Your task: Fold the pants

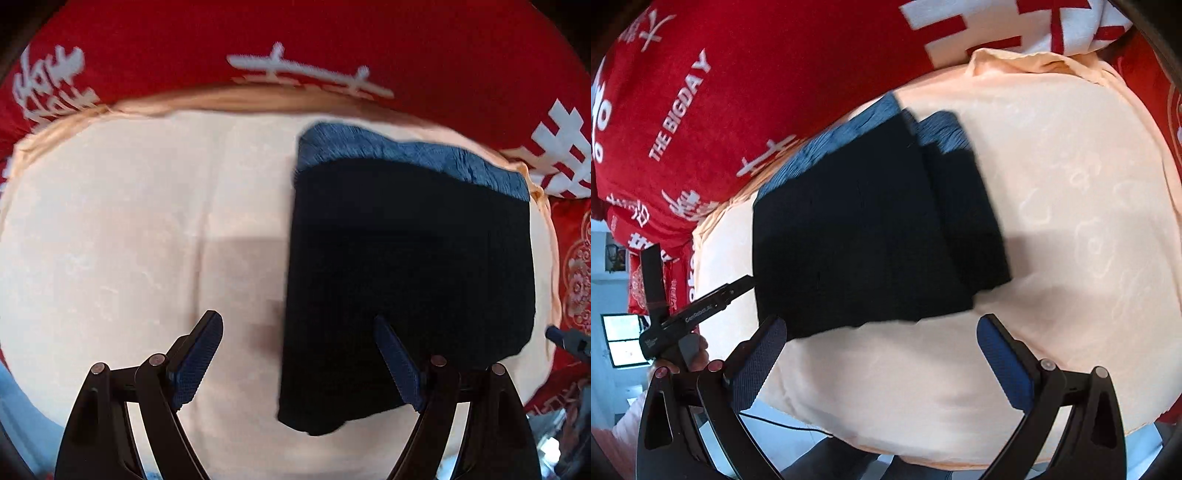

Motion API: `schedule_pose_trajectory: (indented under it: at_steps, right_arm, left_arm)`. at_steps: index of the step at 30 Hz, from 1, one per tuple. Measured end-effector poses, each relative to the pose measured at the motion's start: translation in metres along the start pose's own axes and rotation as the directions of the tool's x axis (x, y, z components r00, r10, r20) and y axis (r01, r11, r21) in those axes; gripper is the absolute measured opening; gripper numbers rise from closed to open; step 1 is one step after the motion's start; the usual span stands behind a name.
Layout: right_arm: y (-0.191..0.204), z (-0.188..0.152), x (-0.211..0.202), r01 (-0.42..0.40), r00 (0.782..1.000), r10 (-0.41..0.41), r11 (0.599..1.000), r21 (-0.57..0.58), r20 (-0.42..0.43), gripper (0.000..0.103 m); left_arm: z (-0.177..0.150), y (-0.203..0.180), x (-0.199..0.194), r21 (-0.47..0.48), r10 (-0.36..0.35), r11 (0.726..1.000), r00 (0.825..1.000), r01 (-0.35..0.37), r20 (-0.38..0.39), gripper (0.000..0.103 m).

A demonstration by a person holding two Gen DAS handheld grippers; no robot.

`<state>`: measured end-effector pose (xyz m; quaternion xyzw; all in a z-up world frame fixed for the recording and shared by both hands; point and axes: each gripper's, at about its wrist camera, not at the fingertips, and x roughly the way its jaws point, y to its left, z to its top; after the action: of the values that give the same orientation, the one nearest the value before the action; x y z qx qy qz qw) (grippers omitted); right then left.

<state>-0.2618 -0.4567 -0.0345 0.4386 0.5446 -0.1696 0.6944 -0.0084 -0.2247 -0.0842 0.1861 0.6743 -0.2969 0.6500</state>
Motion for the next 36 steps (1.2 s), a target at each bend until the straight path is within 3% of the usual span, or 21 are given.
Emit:
schedule_pose_trajectory:
  at_steps: [5, 9, 14, 17, 20, 23, 25, 28, 29, 36]
  right_arm:
    - [-0.019, 0.014, 0.005, -0.001, 1.0, 0.001, 1.0, 0.017, -0.019, 0.103]
    - [-0.031, 0.024, 0.013, -0.014, 0.999, 0.015, 1.0, 0.028, -0.037, 0.103]
    - [-0.044, 0.044, 0.027, -0.089, 0.994, 0.09, 0.996, 0.017, -0.063, 0.103]
    - [-0.048, 0.051, 0.033, -0.124, 0.989, 0.124, 0.992, 0.002, -0.081, 0.103]
    - [-0.051, 0.059, 0.042, -0.179, 0.979, 0.176, 0.984, -0.022, -0.106, 0.103]
    - [-0.054, 0.067, 0.052, -0.244, 0.962, 0.24, 0.97, -0.02, -0.129, 0.103]
    - [-0.053, 0.073, 0.059, -0.297, 0.945, 0.291, 0.955, -0.019, -0.151, 0.103]
    - [-0.049, 0.08, 0.067, -0.318, 0.935, 0.307, 0.948, -0.035, -0.177, 0.103]
    - [-0.048, 0.082, 0.07, -0.321, 0.933, 0.308, 0.946, -0.043, -0.186, 0.103]
    - [-0.054, 0.083, 0.08, -0.379, 0.908, 0.36, 0.924, -0.05, -0.215, 0.103]
  left_arm:
    - [0.004, -0.004, 0.001, 0.019, 0.009, 1.0, 1.0, -0.009, 0.012, 0.085]
    - [0.016, -0.001, 0.003, 0.023, -0.043, 0.999, 0.999, 0.042, 0.031, 0.085]
    - [0.028, 0.002, 0.018, 0.04, -0.138, 0.99, 0.99, 0.139, -0.021, 0.085]
    - [0.032, -0.001, 0.021, 0.065, -0.149, 0.987, 0.989, 0.15, -0.011, 0.085]
    - [0.033, -0.004, 0.023, 0.069, -0.178, 0.982, 0.984, 0.178, -0.007, 0.085]
    - [0.039, -0.007, 0.029, 0.058, -0.2, 0.978, 0.98, 0.2, -0.002, 0.094]
    - [0.042, -0.011, 0.036, 0.045, -0.227, 0.973, 0.974, 0.227, -0.001, 0.094]
    - [0.047, -0.014, 0.046, 0.006, -0.284, 0.959, 0.959, 0.284, -0.011, 0.095]
    - [0.048, -0.015, 0.048, 0.001, -0.285, 0.958, 0.958, 0.285, -0.008, 0.1]
    - [0.045, -0.018, 0.061, -0.035, -0.324, 0.946, 0.946, 0.323, -0.01, 0.103]
